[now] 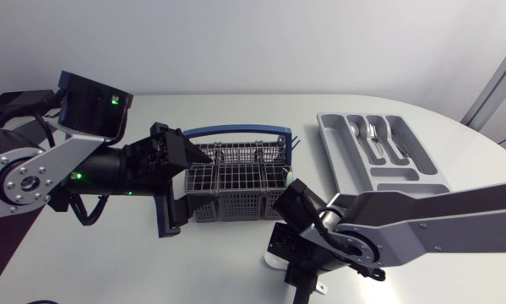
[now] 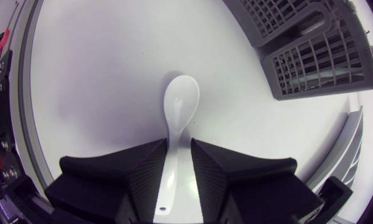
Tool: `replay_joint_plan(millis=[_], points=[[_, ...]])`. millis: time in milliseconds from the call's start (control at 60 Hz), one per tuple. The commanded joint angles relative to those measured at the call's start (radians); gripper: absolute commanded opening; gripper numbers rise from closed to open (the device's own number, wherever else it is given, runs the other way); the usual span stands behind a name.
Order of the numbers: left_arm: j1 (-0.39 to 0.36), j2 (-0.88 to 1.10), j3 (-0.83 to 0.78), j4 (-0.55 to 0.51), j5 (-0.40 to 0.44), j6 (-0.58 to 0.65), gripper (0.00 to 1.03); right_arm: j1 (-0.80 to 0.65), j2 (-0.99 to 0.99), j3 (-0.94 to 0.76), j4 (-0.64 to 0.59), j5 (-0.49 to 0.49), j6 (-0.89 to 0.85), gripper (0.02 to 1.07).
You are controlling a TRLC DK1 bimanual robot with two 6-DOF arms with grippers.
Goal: Unload the cutlery basket into the drawer organizer.
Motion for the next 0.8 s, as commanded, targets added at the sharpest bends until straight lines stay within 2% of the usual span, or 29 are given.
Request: replay_joint_plan(millis=[0,183,450,617,783], points=[[0.007,-0.015,-0.027,0.007,0.003,-0.006,0.92,0.001,0.069,-0.048,-0.013,0.023,0.027,0.26],[0.007,-0.017,-0.028,0.009,0.003,-0.003,0.92,0.001,0.029,-0.061,-0.018,0.023,0.025,0.25],[0.007,-0.015,-0.021,0.013,0.003,-0.005,0.92,-0.022,-0.136,-0.101,-0.095,0.018,-0.039,0.25],[0.002,0.005,-0.004,0.015,-0.014,-0.012,0.92,-0.164,-0.264,-0.148,-0.137,-0.02,-0.217,0.26],[-0.041,0.04,0.035,0.023,-0.066,-0.051,0.92,-0.388,-0.387,-0.154,-0.21,-0.095,-0.472,0.26]])
